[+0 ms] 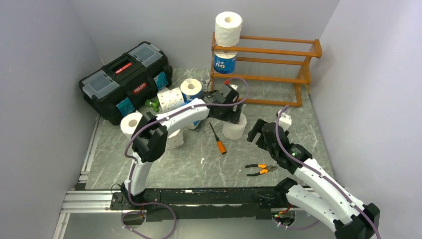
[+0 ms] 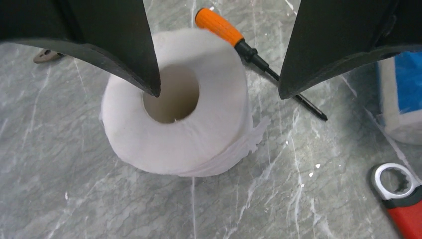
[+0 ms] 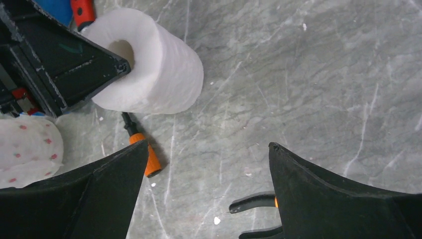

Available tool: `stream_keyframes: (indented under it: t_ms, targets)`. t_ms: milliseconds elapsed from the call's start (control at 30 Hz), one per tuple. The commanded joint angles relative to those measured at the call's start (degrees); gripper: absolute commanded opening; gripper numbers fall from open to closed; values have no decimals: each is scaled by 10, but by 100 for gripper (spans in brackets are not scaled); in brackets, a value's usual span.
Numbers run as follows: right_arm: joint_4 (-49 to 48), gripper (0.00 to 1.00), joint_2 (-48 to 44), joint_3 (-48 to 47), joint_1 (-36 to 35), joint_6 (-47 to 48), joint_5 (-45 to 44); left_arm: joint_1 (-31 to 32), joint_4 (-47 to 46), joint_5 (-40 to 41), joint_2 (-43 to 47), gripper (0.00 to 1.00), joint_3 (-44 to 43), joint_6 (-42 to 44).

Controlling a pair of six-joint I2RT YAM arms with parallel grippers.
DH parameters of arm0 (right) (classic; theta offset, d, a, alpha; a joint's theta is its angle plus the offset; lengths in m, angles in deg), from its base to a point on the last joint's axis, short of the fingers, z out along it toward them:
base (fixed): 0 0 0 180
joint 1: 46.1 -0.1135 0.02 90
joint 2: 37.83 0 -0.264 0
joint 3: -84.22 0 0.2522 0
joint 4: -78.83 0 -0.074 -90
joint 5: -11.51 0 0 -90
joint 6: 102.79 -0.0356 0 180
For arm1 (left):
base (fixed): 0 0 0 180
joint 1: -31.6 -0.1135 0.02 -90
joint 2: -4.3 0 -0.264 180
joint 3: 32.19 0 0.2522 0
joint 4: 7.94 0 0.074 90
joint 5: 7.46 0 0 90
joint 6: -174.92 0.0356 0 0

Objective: Place and organize the paper towels onto the shelf
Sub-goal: Place the paper towel at the center of the board.

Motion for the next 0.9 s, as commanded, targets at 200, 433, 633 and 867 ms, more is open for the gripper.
stream_keyframes:
  t_ms: [200,433,633,867]
  targets:
    - [-65,94,70,-54,98,3,119,-2,-30,81,267,99,160,-32]
    - [-155,91,145,-47,177,-7,256,-8,-86,160,501,99,414,-74]
    - [-194,90,175,-57,178,-13,277,-7,-134,196,721,99,619,-119]
    - [-225,85,225,-64,177,-13,299,-8,-107,227,869,99,721,-161]
